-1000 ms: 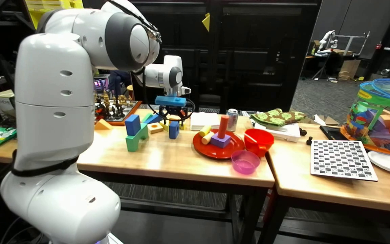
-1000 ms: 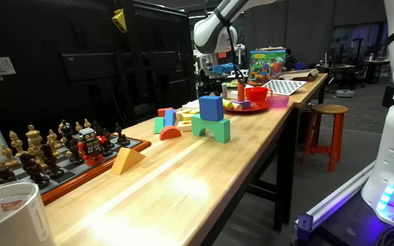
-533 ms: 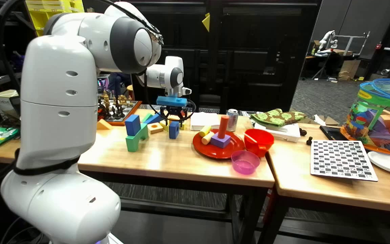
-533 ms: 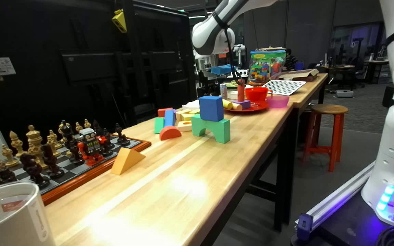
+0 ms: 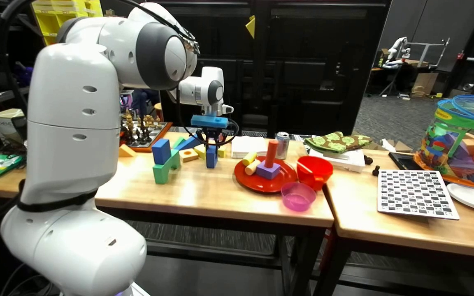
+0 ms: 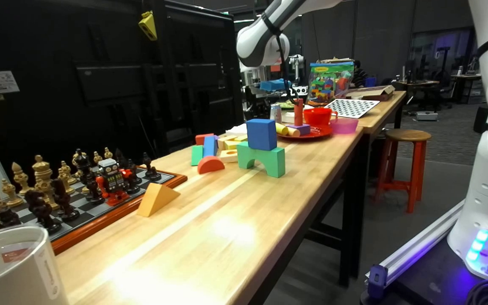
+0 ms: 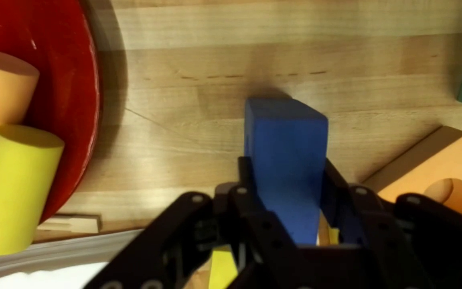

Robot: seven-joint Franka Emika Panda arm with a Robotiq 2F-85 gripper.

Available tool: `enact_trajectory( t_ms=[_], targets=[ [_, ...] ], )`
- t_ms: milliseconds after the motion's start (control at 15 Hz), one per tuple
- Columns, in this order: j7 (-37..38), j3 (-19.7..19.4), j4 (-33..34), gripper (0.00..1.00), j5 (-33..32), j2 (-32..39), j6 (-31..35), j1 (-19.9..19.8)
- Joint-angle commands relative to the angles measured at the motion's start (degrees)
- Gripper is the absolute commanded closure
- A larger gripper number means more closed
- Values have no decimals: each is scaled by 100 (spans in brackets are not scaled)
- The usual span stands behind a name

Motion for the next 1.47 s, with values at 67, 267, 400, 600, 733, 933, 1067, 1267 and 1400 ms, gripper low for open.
enact_trajectory(
  t_ms=[67,267,400,600,733,933,1067,1267,1400],
  targets=[
    [-116,-22,61,85,109,-69,-200,30],
    [80,-37,-129,85,-7,-370,-277,106],
    [212,-35,-303,85,-79,-653,-291,169],
    [503,-14,-664,85,-245,-1216,-260,292],
    [694,29,-928,85,-342,-1612,-209,368],
    [1050,140,-1365,85,-538,-2231,-188,482],
    [1253,243,-1643,85,-581,-2611,-212,528],
    [1517,404,-1984,85,-556,-3105,-203,570],
    [1676,523,-2176,85,-558,-3410,-227,581]
  ],
)
